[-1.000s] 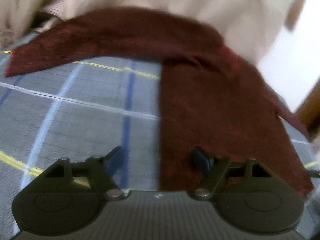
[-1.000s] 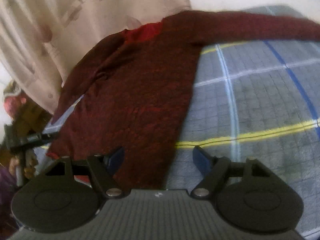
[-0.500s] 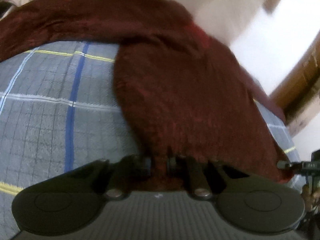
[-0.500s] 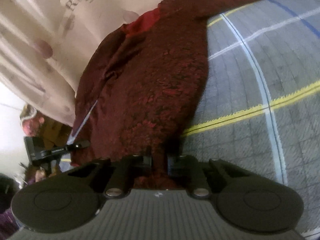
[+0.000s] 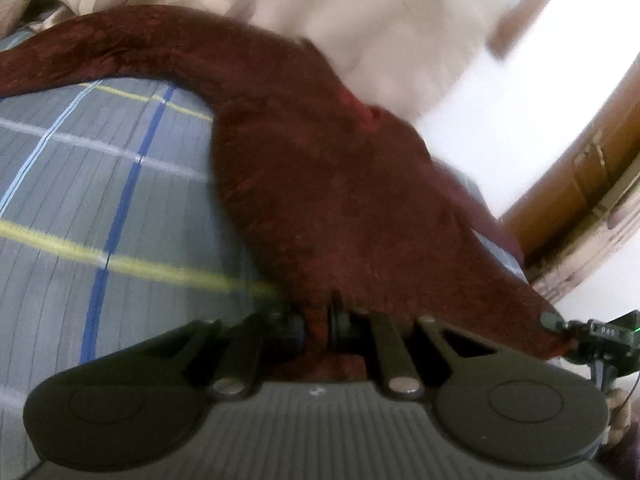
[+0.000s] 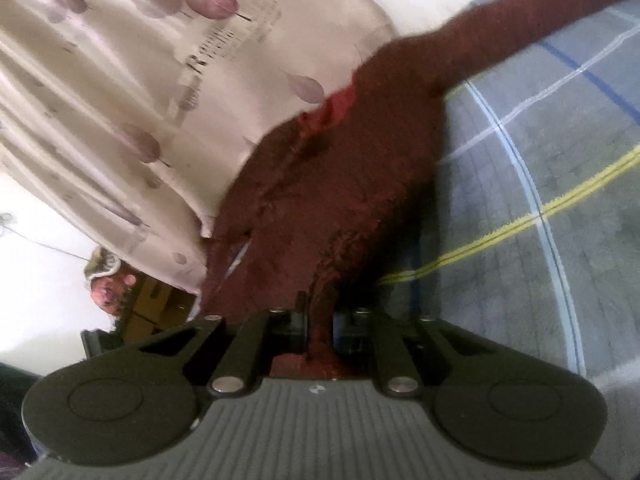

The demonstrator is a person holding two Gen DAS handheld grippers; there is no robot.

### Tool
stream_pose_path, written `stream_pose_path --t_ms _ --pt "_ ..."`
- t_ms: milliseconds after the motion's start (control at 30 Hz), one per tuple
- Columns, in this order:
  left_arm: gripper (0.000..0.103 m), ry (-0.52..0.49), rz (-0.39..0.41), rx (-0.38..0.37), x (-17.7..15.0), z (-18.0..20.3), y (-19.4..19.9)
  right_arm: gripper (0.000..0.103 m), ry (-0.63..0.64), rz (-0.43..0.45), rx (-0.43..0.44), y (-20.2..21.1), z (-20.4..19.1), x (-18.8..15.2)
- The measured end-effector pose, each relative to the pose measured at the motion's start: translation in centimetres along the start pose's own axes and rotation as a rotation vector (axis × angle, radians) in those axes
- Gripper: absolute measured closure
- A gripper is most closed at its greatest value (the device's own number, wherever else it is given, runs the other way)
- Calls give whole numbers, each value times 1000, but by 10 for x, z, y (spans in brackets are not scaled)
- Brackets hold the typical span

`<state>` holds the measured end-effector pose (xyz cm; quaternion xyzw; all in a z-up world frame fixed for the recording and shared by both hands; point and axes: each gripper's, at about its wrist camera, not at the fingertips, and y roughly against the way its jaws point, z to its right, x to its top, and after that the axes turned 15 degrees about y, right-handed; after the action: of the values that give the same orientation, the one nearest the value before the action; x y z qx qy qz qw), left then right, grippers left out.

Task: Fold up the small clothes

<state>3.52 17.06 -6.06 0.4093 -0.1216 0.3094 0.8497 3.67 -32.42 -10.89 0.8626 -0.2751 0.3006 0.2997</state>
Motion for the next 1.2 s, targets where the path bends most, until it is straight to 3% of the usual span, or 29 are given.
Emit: stream_pose_path --t_ms 333,467,567,600,667,700,733,767,833,1000,1100,1200 --pt "93 28 -2 -2 -68 -14 40 89 -82 12 -9 59 -20 -46" --pt "91 37 43 -5 -70 -26 53 86 -104 -23 -78 66 -6 -66" --pt "90 90 143 -39 -48 -33 88 81 -58 -47 -212 71 -1 -65" --pt "83 100 184 -48 -38 -37 100 80 -48 -25 -223 76 -2 -62" --pt "52 120 270 -43 -10 -43 120 67 -42 57 -203 89 -7 -55" --pt "26 132 325 -35 5 -47 127 63 -34 113 -174 95 -11 -49" --pt "18 152 397 -23 21 -54 133 56 -26 149 -153 97 -14 -44" --pt "19 174 453 -3 37 -61 133 47 -18 180 -136 98 -18 -39" --pt "19 227 491 20 73 -83 123 36 -10 216 -96 94 -25 -32" --pt "19 430 449 0 144 -144 70 35 -40 192 -10 61 -38 -28" --pt "19 511 484 67 173 -174 44 35 -40 167 -8 43 -44 -29" --pt "20 700 473 67 197 -212 25 33 -48 154 -7 39 -46 -30"
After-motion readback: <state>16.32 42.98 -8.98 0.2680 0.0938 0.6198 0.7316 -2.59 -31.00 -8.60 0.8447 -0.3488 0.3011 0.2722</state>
